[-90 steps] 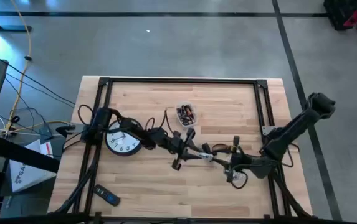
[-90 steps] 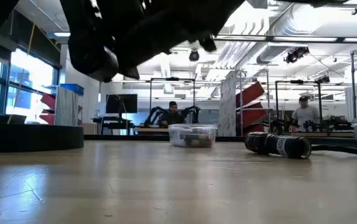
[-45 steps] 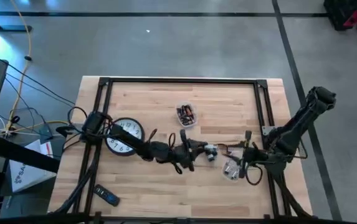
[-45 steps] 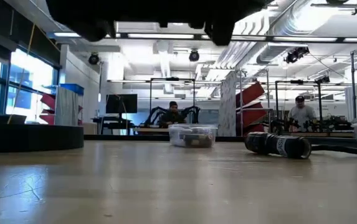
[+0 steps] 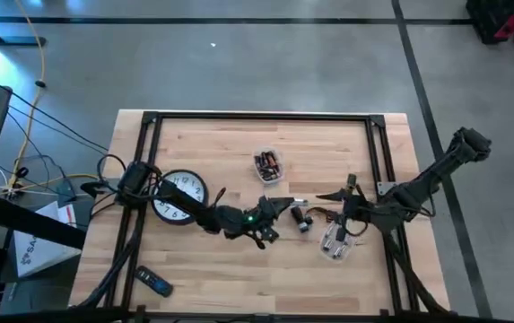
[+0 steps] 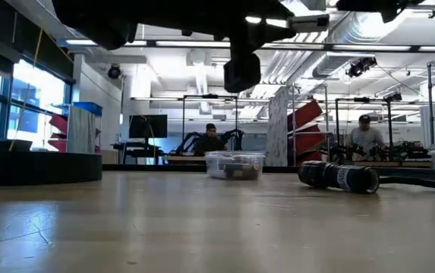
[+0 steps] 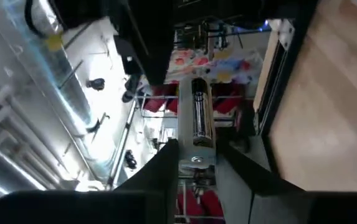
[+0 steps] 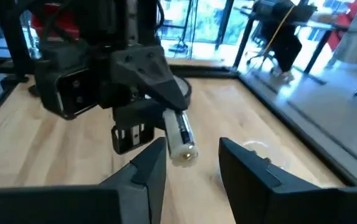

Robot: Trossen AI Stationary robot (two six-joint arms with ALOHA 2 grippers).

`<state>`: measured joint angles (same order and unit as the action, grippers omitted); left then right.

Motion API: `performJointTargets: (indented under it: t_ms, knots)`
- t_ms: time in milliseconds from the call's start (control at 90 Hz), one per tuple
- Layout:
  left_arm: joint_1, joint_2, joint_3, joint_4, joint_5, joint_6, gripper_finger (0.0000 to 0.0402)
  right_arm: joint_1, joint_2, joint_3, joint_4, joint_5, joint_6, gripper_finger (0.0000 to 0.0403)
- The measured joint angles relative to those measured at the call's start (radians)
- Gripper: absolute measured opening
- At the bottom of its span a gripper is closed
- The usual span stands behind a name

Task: Insert battery
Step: Insert the battery holder into the black flashlight

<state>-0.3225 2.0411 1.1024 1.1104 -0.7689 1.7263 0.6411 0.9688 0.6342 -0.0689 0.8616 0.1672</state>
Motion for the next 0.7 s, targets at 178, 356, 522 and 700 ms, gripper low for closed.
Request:
performJointTargets:
  t_ms: [178,356,522,700]
  knots:
    - [-0.006,0.000,0.000,0.000,0.000,0.048,0.0065,-0.026,0.000,0.000,-0.013,-0.006,-0.030,0.0147]
    - [-0.011,0.000,0.009,-0.004,-0.007,0.047,0.0065,-0.026,0.000,0.000,-0.039,-0.006,-0.063,0.0212]
    - [-0.002,0.000,0.032,0.001,-0.003,-0.153,0.0065,-0.026,0.001,0.000,-0.040,-0.064,-0.157,0.0261]
    - [0.003,0.000,0.066,-0.053,-0.026,-0.537,0.0064,-0.026,0.054,0.000,-0.039,-0.078,-0.286,0.0259]
